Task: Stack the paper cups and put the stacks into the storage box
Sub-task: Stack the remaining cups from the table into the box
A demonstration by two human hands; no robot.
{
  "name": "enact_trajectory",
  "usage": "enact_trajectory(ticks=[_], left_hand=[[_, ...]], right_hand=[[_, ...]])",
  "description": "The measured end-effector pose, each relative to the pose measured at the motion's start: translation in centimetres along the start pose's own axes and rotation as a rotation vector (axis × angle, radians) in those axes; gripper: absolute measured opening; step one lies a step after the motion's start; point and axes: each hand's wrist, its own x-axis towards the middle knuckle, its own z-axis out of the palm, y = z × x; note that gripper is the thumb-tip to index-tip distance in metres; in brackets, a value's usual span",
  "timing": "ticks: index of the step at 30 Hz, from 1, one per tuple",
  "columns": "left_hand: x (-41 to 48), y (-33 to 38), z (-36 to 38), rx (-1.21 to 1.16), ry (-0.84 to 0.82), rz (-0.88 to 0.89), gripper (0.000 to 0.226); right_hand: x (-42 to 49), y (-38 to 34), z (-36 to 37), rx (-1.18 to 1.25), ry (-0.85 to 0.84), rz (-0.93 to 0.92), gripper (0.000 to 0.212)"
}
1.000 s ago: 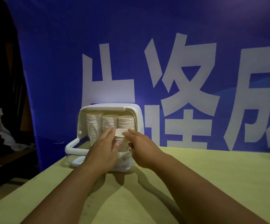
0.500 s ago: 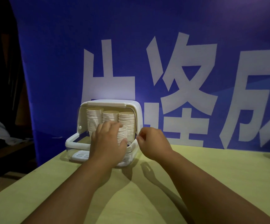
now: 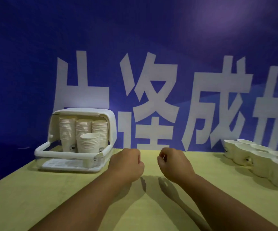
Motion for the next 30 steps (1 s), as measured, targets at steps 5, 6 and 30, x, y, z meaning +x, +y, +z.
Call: enact_trajectory(ticks=[5, 6, 30], left_hand=[[-1.0, 6.6, 2.5, -0.020, -0.027, 0.041, 0.017], [-1.1, 7.9, 3.1, -0.027, -0.033, 0.057, 0.016], [-0.7, 34.4, 15.5, -0.479, -0.428, 0.319, 0.103]], right_hand=[[-3.1, 5.9, -4.8, -0.076, -0.006, 0.077, 0.009], [-3.8, 7.2, -5.9, -0.089, -0.013, 0.092, 0.009], [-9.6, 31.9, -18.8, -0.113, 0.303, 0.448, 0.097]])
